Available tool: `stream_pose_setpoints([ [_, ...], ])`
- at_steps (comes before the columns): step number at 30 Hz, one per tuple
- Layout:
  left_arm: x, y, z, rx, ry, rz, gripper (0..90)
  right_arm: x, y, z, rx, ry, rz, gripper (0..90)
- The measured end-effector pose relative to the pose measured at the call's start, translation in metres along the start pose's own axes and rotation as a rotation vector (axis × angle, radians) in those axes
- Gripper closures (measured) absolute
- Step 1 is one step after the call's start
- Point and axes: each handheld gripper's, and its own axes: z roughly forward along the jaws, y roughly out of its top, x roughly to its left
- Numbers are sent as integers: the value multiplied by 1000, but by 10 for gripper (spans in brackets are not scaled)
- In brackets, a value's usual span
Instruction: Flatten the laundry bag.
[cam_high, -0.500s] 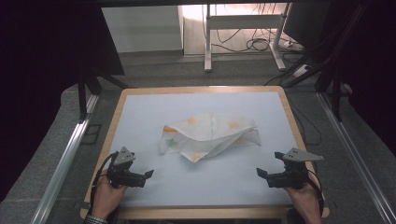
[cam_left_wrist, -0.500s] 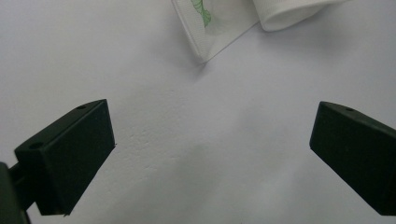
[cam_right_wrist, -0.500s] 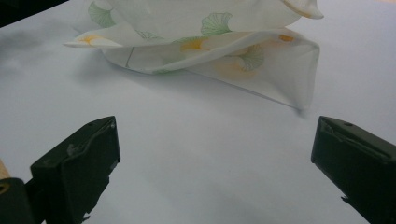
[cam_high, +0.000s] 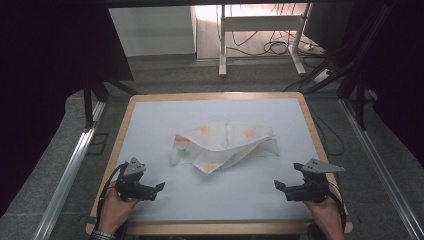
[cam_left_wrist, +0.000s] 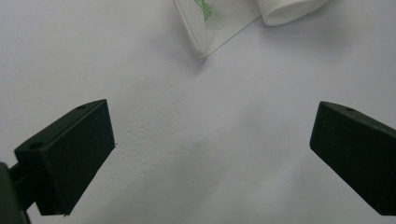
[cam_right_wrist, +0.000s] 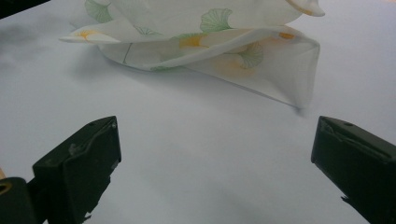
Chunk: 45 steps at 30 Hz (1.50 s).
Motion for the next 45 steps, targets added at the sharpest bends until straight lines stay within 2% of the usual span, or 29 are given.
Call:
stream_pose_setpoints([
  [4, 0, 0, 1, 14, -3, 6, 0, 0, 0, 1, 7, -3, -3, 19],
  [7, -1, 0, 1, 16, -23, 7, 0, 1, 0, 1, 10, -5, -7, 18],
  [24, -10, 12, -3, -17, -5, 62, 68, 0, 0, 2, 18, -7, -6, 19],
  [30, -17, 20, -1, -13, -8, 103, 95, 0, 0, 3, 22, -11, -9, 19],
  [31, -19, 22, 0, -16, -15, 113, 102, 0, 0, 3, 22, -11, -9, 19],
  [39, -21, 31, 5, -17, -61, 121, 128, 1, 0, 3, 25, -11, -10, 19],
  [40, -22, 34, 7, -14, -77, 130, 128, 1, 0, 4, 26, -13, -12, 19],
  [45, -25, 43, 9, -36, -89, 154, 149, 1, -1, 5, 32, -19, -15, 19],
])
